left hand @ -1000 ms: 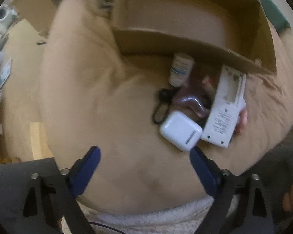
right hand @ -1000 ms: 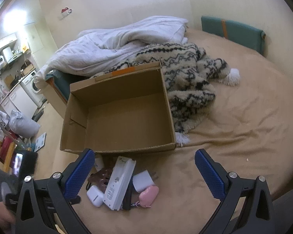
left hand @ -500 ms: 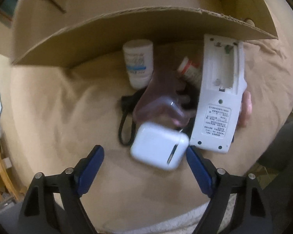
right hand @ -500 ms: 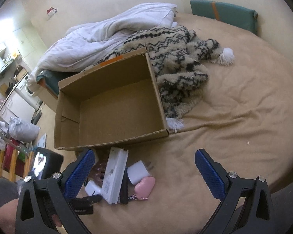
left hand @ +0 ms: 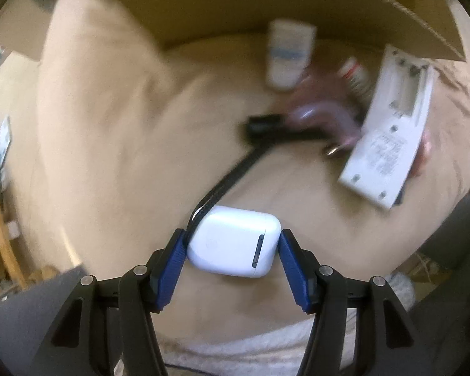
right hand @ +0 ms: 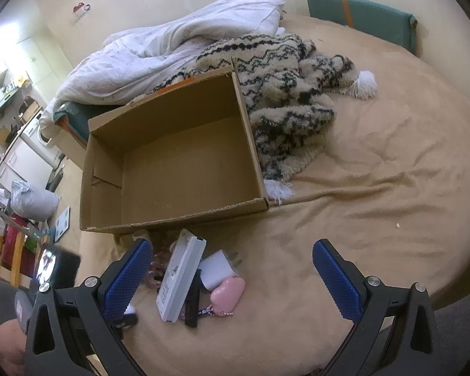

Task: Organize rigid objects
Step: 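Lower the left tool onto the white earbud case and close on it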

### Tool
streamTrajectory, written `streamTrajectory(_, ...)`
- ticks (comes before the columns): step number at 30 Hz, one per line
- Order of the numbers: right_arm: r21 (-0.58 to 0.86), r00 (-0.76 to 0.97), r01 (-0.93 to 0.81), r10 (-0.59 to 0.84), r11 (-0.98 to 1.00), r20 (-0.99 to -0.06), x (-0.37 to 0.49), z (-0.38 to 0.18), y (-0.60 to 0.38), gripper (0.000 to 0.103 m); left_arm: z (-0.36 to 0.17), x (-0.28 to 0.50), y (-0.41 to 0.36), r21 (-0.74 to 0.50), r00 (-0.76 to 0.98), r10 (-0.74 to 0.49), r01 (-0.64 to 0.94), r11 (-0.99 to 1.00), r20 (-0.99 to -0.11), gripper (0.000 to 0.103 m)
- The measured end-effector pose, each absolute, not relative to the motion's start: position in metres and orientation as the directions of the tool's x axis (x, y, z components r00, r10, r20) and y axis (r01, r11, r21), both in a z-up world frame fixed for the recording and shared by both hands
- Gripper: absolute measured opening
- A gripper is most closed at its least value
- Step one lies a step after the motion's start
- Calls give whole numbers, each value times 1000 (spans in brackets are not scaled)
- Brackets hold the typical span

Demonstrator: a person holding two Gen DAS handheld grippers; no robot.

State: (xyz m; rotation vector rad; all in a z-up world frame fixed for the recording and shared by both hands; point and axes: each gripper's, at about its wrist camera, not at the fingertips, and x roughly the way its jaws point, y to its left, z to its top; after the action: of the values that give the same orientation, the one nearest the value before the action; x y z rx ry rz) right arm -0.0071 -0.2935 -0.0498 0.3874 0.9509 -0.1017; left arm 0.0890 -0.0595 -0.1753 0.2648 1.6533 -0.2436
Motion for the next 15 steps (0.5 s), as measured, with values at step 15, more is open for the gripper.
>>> streamTrajectory(15,287,543,291,89,913,-835,-7,-60,-301,103,-143,73,-26,-70,-20,-68,148,987,-998,76)
